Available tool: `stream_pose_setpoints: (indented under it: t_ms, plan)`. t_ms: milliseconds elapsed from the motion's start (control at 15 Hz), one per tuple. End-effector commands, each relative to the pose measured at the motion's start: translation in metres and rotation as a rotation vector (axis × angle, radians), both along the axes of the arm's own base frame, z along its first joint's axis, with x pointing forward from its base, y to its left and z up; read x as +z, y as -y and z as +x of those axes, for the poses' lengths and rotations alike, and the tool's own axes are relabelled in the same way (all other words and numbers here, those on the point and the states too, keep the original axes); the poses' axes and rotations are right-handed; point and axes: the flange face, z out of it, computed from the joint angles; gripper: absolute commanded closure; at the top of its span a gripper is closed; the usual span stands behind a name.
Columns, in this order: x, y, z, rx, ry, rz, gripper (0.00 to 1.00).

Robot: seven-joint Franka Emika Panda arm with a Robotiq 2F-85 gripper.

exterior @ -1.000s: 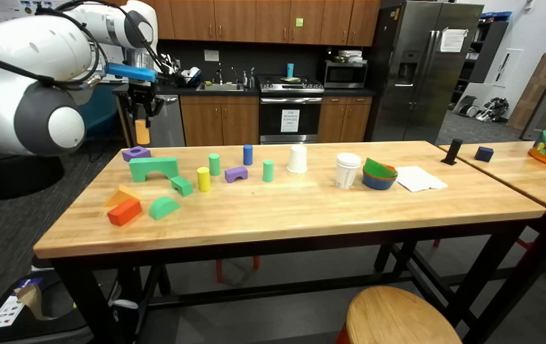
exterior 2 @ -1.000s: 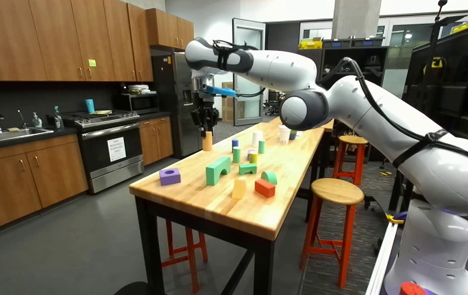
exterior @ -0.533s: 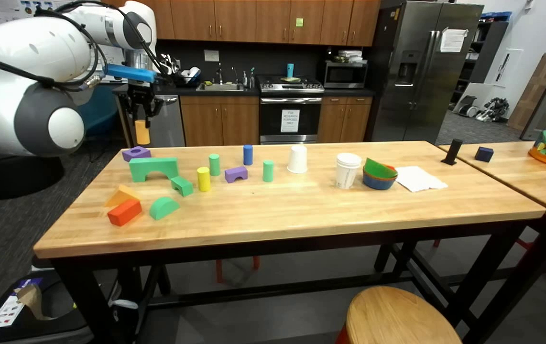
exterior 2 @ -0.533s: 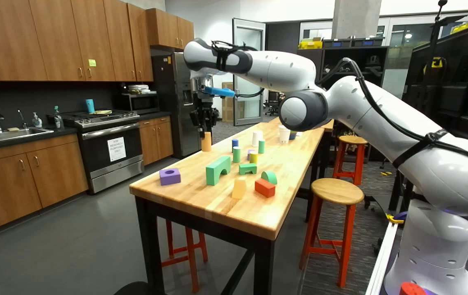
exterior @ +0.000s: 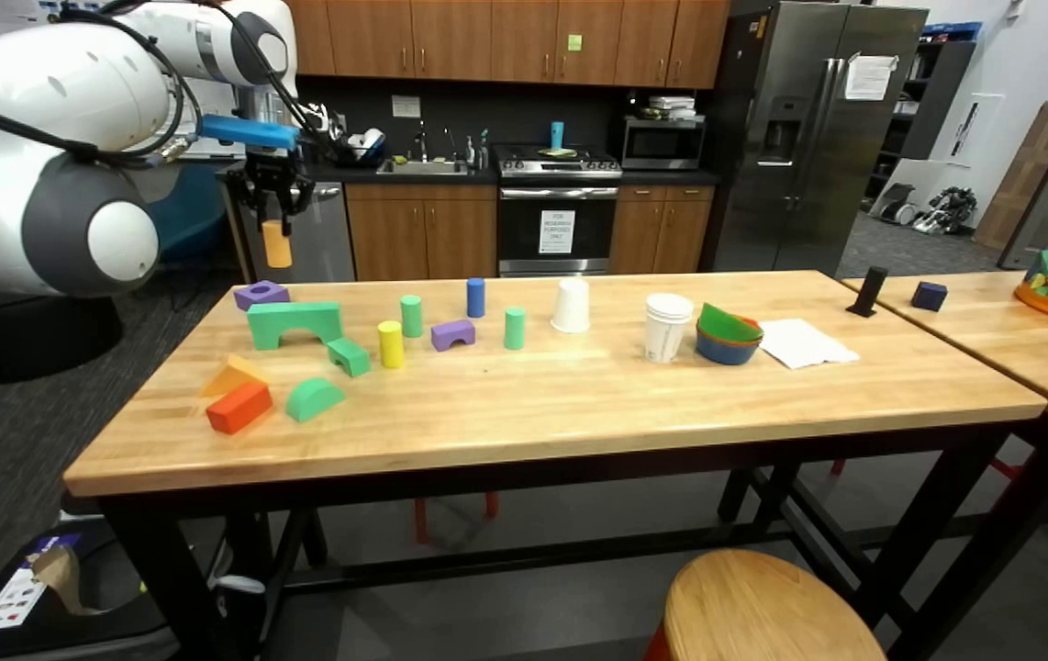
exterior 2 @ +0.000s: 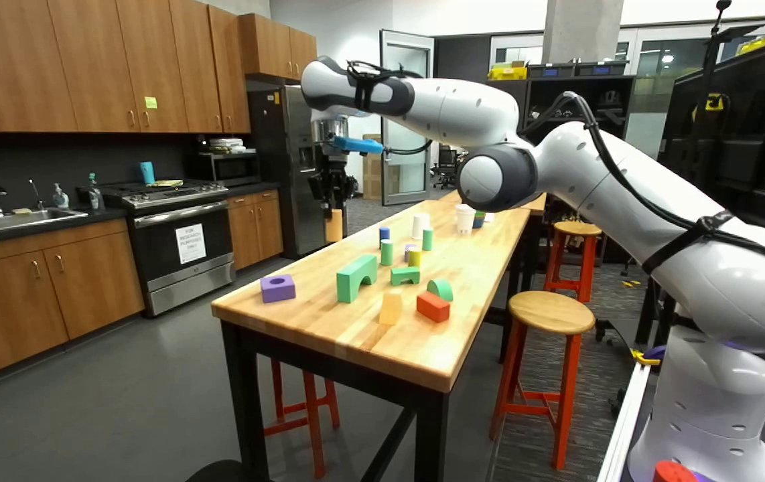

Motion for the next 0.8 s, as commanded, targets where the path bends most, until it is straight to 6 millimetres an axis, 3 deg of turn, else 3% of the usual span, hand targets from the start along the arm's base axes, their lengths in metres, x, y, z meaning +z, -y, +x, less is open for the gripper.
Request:
stream_pose_setpoints:
  t_ms: [0, 133, 200, 733]
  plan:
    - [0.0168, 0.0026, -0.0052, 0.006, 0.011, -0.030, 0.85]
    - [0.0180, 0.0042, -0.0063, 0.011, 0.008, -0.031, 0.85]
    - [0.0095, 0.0017, -0.0020, -0.003, 0.011, -0.012, 0.60]
    - [0.0103, 0.0024, -0.0022, 0.001, 0.012, -0.013, 0.60]
